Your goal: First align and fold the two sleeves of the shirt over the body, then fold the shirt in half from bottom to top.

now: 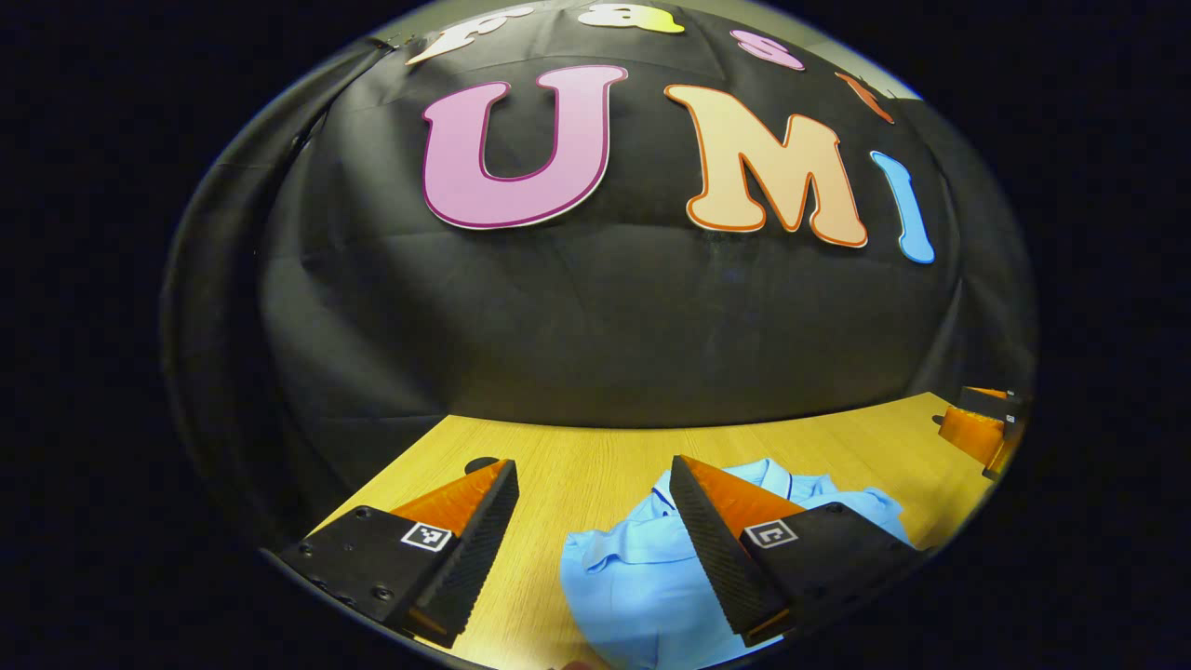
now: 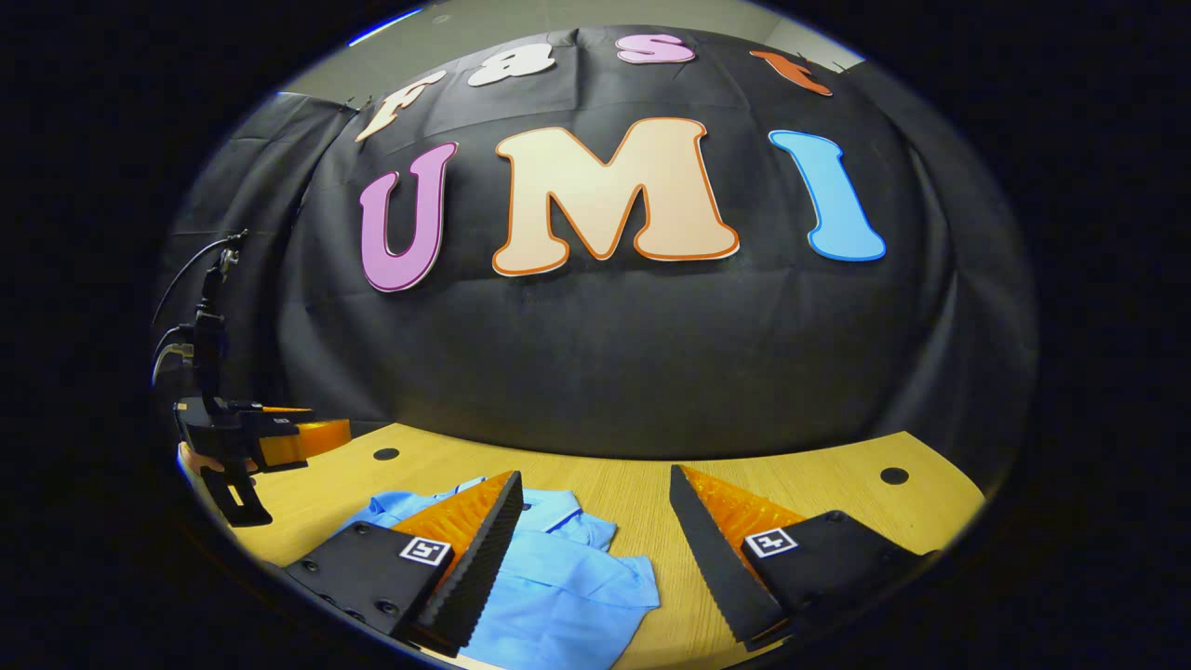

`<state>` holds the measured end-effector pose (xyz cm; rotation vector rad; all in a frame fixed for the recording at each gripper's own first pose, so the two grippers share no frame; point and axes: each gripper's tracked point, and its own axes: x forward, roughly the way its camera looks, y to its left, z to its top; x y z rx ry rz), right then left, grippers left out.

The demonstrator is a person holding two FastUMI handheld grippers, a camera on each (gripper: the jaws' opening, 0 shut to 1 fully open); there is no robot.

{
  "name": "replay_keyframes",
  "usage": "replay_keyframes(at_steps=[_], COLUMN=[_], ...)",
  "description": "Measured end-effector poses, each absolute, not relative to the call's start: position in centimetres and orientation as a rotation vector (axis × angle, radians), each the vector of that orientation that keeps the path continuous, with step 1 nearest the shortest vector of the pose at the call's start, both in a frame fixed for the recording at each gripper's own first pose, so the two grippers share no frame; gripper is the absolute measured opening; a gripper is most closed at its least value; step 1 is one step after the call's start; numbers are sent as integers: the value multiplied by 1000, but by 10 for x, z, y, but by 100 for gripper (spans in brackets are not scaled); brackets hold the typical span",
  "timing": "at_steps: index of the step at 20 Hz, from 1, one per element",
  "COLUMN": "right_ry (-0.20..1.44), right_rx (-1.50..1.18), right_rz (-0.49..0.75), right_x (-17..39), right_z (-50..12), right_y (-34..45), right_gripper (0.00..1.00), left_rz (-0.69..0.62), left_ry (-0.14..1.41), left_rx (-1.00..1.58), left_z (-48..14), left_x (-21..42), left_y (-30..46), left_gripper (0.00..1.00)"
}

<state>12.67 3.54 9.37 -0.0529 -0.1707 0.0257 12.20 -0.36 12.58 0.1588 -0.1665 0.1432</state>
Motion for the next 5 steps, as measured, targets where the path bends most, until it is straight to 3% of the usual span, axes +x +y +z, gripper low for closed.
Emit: replay_keyframes(at_steps=[5], right_ry=[-152], right_rx=[-27], right_rz=[44], right_x=[127], right_z=[89], right_y=[33], right_gripper=[99], left_rz=[98], left_ry=[-166], left_rx=[139], left_z=[125], left_x=[121], left_y=[-16], left_gripper=[98])
